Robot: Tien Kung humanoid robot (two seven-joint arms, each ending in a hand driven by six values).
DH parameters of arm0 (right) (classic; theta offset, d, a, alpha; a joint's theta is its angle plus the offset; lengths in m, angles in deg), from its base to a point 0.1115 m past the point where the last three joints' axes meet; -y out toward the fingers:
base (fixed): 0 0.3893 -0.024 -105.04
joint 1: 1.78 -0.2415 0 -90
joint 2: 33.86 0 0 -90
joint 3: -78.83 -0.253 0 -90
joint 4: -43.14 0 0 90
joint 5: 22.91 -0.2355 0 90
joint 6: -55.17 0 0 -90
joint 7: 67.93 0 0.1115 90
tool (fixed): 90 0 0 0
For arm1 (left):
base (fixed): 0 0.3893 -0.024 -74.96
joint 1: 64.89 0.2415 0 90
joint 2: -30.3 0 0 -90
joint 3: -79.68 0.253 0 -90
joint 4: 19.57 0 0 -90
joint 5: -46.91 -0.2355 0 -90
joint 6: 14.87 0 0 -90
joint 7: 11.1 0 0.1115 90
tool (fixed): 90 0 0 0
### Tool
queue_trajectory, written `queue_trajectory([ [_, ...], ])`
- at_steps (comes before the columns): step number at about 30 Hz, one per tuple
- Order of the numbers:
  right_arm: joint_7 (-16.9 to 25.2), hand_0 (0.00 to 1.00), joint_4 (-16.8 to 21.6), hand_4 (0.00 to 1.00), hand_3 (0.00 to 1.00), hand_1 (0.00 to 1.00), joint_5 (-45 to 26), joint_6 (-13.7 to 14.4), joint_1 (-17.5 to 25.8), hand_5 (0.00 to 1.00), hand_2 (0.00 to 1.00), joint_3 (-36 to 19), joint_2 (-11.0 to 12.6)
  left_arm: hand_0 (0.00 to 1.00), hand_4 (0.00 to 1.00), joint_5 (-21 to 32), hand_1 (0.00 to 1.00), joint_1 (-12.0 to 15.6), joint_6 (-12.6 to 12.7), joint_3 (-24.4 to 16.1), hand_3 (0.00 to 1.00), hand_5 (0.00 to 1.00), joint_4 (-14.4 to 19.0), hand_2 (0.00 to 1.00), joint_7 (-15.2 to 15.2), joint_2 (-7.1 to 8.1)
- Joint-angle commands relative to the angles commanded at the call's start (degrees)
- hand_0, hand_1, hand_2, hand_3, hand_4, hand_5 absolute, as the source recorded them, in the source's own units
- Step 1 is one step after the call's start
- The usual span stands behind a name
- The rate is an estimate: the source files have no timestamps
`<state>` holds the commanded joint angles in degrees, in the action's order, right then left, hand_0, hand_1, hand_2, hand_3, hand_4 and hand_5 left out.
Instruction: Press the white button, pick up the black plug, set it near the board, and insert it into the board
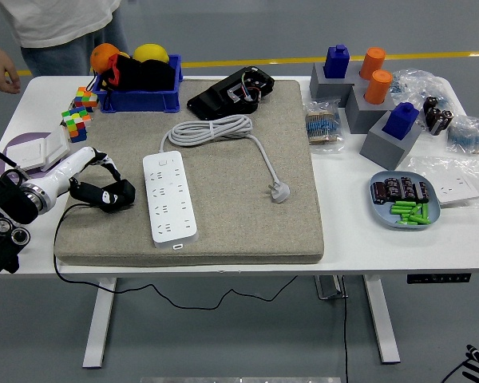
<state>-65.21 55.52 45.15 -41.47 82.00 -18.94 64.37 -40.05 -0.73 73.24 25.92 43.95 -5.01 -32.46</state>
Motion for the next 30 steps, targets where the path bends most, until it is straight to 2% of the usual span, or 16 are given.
queue_trajectory([
  [5,-0.1,0.800,-0.1,0.732,0.649,0.724,0.3,0.2,-0.4,0.478,0.699,0.1,-0.1,0.883,0.957,-0.3,0.833,0.5,-0.3,-0.7,0.431,0.002,0.5,0.658,0.5,0.01],
  [13,-0.1,0.800,0.2,0.733,0.649,0.724,-1.4,0.4,-2.4,0.478,0.699,4.0,0.4,0.884,0.961,-1.7,0.836,3.6,-0.6,-5.6,0.435,0.002,4.8,0.663,1.5,1.06],
  [20,-0.4,0.799,-0.5,0.733,0.650,0.724,-0.2,0.1,-2.1,0.477,0.699,3.4,0.6,0.884,0.962,-2.1,0.839,4.3,-0.6,-6.5,0.436,0.002,6.3,0.662,1.7,1.40],
  [30,-0.3,0.799,-0.2,0.735,0.648,0.723,-1.0,0.2,-2.1,0.477,0.699,4.7,0.6,0.883,0.964,-2.5,0.842,4.5,-0.5,-7.3,0.439,0.002,6.8,0.670,1.6,1.73],
])
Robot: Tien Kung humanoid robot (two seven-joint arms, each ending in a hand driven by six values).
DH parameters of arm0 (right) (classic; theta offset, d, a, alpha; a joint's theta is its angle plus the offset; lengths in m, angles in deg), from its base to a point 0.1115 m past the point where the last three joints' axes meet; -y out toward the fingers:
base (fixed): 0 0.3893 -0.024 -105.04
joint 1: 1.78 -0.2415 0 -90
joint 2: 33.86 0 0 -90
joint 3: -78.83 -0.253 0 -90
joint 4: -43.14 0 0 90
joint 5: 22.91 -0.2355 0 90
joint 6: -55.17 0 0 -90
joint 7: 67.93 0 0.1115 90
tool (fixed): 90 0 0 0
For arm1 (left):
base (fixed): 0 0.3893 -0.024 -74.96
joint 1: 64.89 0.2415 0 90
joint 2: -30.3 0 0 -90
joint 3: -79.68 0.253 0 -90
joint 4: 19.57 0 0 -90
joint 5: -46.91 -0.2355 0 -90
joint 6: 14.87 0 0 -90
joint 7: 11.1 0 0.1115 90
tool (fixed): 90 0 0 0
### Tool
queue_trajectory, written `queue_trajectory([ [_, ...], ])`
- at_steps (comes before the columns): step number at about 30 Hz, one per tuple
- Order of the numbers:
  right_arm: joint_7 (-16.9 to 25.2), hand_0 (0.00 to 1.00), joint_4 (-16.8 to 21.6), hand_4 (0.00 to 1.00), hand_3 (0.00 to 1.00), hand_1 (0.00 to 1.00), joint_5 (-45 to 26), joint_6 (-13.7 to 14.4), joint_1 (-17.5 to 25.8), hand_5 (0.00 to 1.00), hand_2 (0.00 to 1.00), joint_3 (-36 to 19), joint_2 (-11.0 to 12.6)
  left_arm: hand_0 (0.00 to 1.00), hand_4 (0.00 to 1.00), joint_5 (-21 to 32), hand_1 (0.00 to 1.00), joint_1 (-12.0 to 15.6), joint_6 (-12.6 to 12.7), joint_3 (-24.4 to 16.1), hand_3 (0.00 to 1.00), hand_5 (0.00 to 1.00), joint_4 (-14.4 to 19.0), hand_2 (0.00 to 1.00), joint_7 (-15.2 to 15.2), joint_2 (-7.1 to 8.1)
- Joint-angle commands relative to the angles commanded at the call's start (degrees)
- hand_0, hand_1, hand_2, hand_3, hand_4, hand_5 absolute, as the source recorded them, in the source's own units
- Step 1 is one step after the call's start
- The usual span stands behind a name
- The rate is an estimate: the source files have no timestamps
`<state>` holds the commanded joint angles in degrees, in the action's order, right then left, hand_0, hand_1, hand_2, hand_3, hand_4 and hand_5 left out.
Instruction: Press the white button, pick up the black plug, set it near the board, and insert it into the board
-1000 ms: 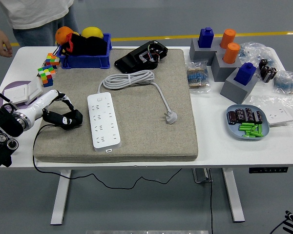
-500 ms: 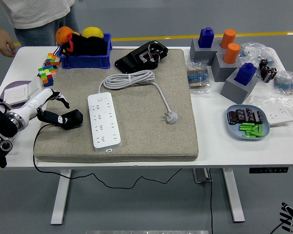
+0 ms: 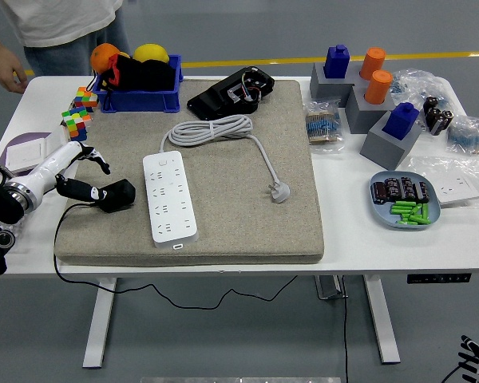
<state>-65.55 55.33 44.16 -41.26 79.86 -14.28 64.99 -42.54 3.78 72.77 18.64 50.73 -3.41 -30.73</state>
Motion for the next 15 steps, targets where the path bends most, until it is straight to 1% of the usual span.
queue_trajectory([
  [8,-0.1,0.800,0.1,0.735,0.648,0.723,-0.3,0.1,-0.1,0.476,0.700,0.5,0.2,0.882,0.966,0.0,0.843,0.1,0.1,-0.2,0.442,0.002,0.0,0.671,-0.1,0.28],
  [15,0.0,0.801,0.1,0.735,0.648,0.725,0.3,0.1,0.4,0.478,0.700,-0.3,0.2,0.881,0.964,0.3,0.845,0.3,0.2,-0.1,0.447,0.002,-1.3,0.676,-0.5,-0.24],
])
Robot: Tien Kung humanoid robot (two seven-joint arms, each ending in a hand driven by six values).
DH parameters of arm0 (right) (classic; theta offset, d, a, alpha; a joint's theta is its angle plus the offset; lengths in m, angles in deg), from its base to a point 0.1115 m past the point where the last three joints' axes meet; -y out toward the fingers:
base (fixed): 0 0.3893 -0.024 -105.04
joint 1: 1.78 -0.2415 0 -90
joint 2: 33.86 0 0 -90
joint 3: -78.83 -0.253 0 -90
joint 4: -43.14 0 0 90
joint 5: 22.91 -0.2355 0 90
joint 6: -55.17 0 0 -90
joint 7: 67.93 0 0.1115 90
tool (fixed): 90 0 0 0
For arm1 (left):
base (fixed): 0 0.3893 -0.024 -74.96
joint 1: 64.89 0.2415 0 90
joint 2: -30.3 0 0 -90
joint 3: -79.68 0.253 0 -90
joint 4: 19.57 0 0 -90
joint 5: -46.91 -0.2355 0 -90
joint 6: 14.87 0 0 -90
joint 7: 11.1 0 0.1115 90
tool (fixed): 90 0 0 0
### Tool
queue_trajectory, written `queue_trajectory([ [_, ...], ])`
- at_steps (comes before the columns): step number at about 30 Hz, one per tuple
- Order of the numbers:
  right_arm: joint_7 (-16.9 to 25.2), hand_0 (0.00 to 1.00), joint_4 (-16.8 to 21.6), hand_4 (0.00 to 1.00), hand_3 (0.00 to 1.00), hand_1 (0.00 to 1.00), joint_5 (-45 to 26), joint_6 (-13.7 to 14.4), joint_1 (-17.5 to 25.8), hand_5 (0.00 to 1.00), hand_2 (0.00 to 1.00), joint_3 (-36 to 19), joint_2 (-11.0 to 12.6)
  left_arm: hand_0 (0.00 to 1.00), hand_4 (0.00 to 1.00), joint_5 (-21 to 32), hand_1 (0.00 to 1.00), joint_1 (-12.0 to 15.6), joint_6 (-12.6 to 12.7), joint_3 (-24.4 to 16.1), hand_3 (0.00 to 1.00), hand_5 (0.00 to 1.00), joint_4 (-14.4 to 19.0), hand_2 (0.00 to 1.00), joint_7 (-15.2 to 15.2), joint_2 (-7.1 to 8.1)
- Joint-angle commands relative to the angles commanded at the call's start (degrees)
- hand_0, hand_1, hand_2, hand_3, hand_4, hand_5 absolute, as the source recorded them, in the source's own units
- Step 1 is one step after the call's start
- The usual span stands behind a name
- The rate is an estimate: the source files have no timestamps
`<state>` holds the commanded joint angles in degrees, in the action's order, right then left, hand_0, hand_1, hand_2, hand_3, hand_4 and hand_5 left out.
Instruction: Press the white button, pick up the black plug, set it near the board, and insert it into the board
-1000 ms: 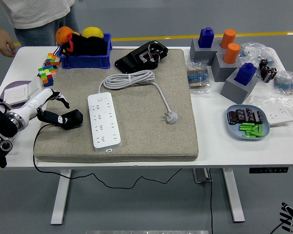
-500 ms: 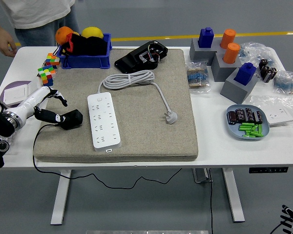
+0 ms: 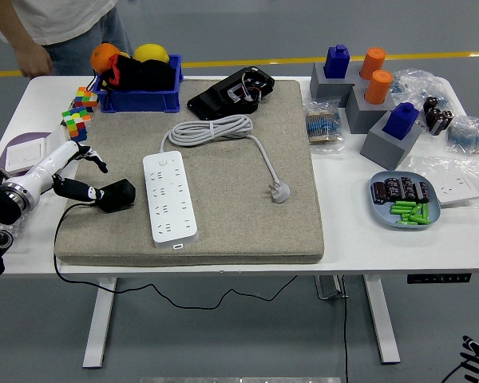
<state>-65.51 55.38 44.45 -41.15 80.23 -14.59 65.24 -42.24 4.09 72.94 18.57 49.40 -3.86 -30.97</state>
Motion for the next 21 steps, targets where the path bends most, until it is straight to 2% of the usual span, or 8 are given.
queue_trajectory([
  [12,0.1,0.801,0.2,0.735,0.647,0.724,-0.2,0.0,0.9,0.478,0.700,-1.0,-0.2,0.881,0.966,0.1,0.846,-0.6,-0.3,1.1,0.449,0.002,-0.2,0.675,0.1,-0.09],
  [21,0.1,0.802,0.1,0.735,0.647,0.724,0.0,0.0,1.1,0.478,0.700,-1.3,-0.1,0.881,0.966,0.9,0.846,-1.3,-0.4,2.5,0.448,0.002,-1.6,0.677,-0.3,-0.12],
])
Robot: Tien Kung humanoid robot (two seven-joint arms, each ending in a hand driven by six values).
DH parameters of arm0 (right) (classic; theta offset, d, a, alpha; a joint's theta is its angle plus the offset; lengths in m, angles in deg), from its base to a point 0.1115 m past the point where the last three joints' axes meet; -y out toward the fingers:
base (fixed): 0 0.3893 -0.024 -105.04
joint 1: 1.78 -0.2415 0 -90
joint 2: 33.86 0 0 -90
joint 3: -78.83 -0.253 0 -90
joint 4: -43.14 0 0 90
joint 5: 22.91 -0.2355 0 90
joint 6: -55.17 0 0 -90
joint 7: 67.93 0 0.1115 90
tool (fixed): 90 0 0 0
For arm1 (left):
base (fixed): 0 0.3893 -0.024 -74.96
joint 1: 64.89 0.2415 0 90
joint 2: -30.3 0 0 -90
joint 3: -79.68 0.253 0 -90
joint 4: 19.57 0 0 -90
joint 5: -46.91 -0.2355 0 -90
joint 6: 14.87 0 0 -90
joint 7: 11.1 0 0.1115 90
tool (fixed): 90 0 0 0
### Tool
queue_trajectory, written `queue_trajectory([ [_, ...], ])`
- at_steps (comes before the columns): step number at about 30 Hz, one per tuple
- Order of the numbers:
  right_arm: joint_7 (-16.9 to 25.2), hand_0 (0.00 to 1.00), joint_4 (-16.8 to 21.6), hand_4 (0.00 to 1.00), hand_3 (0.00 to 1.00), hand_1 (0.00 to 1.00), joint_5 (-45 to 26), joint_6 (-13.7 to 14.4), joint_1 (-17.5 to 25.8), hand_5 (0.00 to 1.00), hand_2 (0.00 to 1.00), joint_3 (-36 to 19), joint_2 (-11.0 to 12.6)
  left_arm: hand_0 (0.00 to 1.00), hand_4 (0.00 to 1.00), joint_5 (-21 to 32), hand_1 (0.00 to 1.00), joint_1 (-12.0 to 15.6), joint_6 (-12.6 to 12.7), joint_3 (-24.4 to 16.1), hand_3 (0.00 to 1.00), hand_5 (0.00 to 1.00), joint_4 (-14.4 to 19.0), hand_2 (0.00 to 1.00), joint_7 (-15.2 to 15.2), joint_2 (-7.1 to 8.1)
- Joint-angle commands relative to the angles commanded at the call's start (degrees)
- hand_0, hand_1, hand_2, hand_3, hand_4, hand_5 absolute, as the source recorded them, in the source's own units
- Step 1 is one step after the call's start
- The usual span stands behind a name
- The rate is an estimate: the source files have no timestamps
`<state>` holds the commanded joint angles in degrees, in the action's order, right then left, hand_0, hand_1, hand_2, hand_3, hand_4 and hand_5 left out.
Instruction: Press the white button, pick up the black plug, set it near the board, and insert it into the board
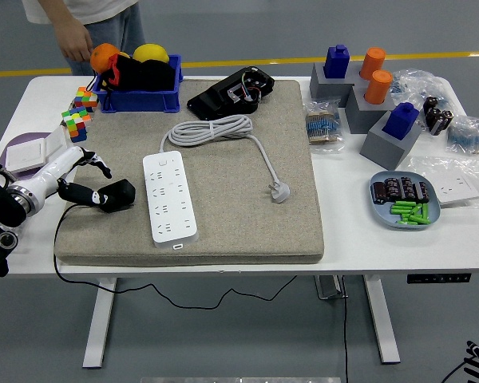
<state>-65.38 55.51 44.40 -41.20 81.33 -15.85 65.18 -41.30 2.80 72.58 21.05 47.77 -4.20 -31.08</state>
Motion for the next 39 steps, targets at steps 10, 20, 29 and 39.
queue_trajectory([
  [10,0.1,0.801,0.1,0.736,0.647,0.724,-0.3,0.0,0.0,0.478,0.700,0.1,-0.1,0.882,0.966,0.4,0.847,-1.1,-0.2,1.2,0.437,0.002,-1.4,0.681,0.0,-0.07],
  [20,0.1,0.801,0.1,0.736,0.647,0.724,-0.4,-0.1,-0.1,0.477,0.700,0.0,-0.3,0.882,0.967,1.2,0.848,-2.3,-0.1,3.0,0.436,0.002,-3.9,0.682,-0.3,-0.69],
  [29,0.1,0.801,0.0,0.737,0.648,0.725,-0.5,-0.2,0.0,0.477,0.700,0.0,-0.5,0.881,0.967,1.9,0.849,-3.5,0.0,5.1,0.443,0.002,-6.1,0.682,-0.5,-1.37],
  [39,0.1,0.801,0.1,0.737,0.648,0.725,-0.6,-0.1,0.1,0.477,0.700,0.1,-0.4,0.876,0.968,2.3,0.846,-4.8,0.1,6.7,0.444,0.002,-8.1,0.677,-0.5,-2.17],
])
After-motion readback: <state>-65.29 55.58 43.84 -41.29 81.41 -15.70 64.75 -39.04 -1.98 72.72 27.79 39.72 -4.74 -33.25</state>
